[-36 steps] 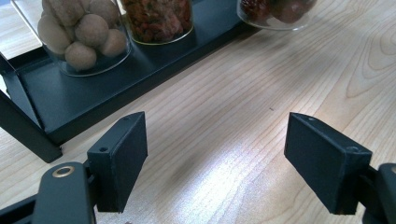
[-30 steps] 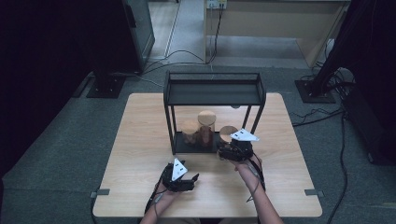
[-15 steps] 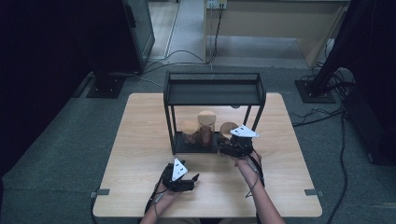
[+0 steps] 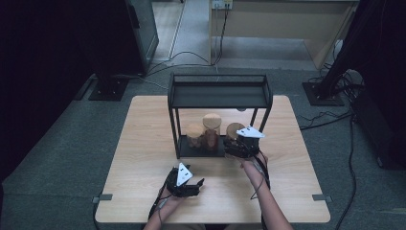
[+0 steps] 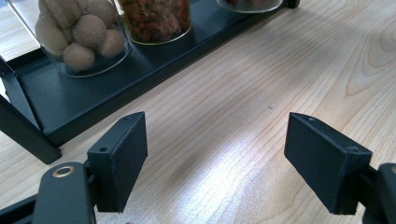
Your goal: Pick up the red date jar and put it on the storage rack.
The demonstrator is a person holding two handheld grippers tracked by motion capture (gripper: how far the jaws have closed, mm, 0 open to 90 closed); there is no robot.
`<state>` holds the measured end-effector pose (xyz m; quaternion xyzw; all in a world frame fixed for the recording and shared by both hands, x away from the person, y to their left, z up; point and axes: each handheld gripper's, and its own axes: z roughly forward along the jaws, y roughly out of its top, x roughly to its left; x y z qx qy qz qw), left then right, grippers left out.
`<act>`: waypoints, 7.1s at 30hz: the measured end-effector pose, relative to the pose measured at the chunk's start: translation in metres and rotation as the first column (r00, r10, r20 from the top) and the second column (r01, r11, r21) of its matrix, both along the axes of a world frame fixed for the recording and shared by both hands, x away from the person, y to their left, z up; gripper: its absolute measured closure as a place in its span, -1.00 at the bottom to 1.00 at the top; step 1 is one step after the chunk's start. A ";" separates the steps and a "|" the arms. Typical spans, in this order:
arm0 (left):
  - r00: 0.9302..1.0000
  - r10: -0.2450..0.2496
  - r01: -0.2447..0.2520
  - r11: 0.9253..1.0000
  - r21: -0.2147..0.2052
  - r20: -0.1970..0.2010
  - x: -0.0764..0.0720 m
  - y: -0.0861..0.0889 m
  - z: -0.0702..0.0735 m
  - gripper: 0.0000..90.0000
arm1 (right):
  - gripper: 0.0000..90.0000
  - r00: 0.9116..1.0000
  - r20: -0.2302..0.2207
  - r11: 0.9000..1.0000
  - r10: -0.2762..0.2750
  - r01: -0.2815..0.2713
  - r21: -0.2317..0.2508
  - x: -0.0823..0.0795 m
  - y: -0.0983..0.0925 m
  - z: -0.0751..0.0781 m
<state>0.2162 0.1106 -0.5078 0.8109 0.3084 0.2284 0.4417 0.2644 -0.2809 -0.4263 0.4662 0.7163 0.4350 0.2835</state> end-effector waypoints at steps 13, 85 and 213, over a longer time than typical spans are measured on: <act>1.000 -0.001 0.001 1.000 -0.002 0.001 0.000 0.000 0.000 -0.52 | -0.44 0.999 0.007 0.998 -0.038 0.039 -0.039 0.014 0.021 0.000; 1.000 -0.002 0.002 1.000 -0.006 -0.006 0.001 0.001 0.000 -0.52 | -0.54 0.992 -0.070 0.994 -0.103 0.106 0.034 0.001 0.018 -0.010; 1.000 0.006 -0.006 1.000 -0.023 -0.012 0.001 0.003 -0.001 -0.52 | -0.54 0.974 0.126 0.974 0.186 -0.200 0.109 -0.061 -0.065 -0.060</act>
